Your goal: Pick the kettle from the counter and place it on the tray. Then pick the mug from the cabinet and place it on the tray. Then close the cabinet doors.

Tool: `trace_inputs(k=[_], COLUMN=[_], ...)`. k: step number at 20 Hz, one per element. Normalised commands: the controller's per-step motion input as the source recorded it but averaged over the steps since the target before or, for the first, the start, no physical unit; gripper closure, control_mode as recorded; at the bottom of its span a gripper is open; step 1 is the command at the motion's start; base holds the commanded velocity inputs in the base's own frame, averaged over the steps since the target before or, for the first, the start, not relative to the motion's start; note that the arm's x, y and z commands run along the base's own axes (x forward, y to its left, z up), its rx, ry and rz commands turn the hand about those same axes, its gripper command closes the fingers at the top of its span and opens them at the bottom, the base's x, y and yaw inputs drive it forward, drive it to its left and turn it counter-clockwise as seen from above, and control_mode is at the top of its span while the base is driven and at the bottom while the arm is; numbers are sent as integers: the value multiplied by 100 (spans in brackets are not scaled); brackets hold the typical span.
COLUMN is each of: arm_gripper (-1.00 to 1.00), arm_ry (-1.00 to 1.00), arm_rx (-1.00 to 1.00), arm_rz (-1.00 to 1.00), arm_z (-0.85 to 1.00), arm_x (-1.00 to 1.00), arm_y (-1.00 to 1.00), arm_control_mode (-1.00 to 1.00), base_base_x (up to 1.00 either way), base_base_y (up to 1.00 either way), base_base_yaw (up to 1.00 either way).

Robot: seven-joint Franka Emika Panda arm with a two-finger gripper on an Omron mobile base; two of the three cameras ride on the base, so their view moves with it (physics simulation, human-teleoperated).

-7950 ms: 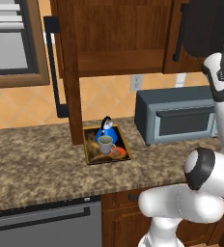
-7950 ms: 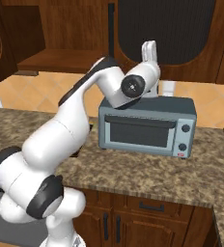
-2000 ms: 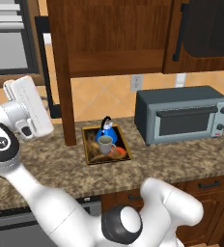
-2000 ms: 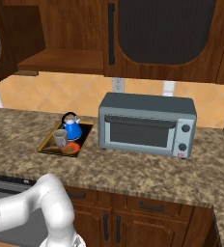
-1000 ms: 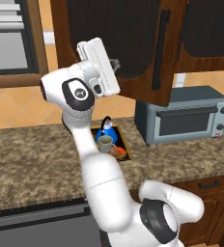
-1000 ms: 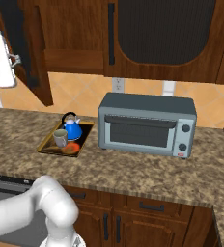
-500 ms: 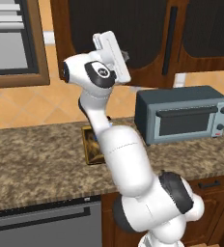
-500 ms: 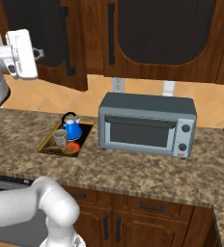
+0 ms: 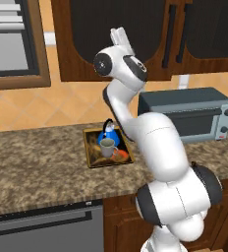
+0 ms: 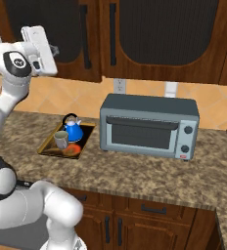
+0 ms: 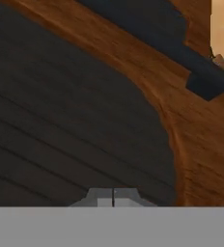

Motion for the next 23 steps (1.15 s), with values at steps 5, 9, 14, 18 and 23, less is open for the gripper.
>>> trace_inputs(k=[5,9,14,18,23], arm_gripper=[100,100,100,100,100], arm_ry=[-5,-2,0,6,18], arm_rx=[8,9,9,8,2], arm_rz=[47,43,33,14,2], arm_z=[-17,-13,-7,1,13], arm_x=[51,68,80,55,7], arm_y=[-75,-54,-15,0,0], arm_control_mode=[-100,-100,-100,-100,-100], base_base_x=[0,0,0,0,0], base_base_y=[0,0,0,0,0], base_base_yaw=[0,0,0,0,0])
